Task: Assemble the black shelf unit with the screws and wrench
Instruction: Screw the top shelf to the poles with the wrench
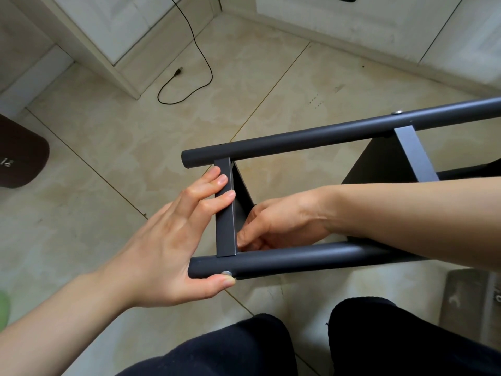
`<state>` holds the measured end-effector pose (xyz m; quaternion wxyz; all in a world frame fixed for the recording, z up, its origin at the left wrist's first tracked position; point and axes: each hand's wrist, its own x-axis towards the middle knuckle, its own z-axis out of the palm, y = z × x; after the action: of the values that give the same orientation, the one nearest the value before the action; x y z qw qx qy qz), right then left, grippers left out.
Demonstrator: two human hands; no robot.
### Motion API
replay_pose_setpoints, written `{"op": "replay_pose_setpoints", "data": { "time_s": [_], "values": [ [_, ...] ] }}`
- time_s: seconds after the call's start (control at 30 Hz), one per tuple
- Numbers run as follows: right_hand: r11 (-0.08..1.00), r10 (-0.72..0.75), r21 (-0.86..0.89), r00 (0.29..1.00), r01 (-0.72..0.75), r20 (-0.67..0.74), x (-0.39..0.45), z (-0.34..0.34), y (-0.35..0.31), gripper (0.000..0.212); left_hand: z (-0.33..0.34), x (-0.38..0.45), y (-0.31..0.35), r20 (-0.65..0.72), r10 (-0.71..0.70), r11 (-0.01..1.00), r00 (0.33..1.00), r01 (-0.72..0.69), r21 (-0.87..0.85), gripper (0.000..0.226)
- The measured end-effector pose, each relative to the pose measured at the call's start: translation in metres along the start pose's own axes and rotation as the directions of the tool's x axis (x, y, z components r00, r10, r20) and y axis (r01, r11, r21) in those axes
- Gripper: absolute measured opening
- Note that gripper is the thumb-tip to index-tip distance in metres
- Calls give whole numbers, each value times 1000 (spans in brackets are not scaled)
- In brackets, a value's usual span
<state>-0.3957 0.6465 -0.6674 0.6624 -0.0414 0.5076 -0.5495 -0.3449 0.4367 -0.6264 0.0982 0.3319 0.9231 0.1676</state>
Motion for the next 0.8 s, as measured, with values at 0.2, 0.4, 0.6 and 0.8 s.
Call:
{"op": "replay_pose_setpoints", "data": {
  "time_s": [0.2,0.4,0.6,0.8],
  "values": [
    [1000,6,-26,1000,-6,-3,3,6,3,17,1,-3,3,-6,4,1000,1000,-4,15,95],
    [995,-95,19,995,94,39,0,3,7,19,2,-5,4,-4,5,1000,1000,-5,25,95],
    [994,-106,8,992,106,71,0,-1,6,30,0,-2,2,-12,5,999,1000,-4,35,95],
    [992,-113,-50,992,116,48,-1,1,5,27,-1,-1,2,-16,5,999,1000,-4,42,95]
  ]
}}
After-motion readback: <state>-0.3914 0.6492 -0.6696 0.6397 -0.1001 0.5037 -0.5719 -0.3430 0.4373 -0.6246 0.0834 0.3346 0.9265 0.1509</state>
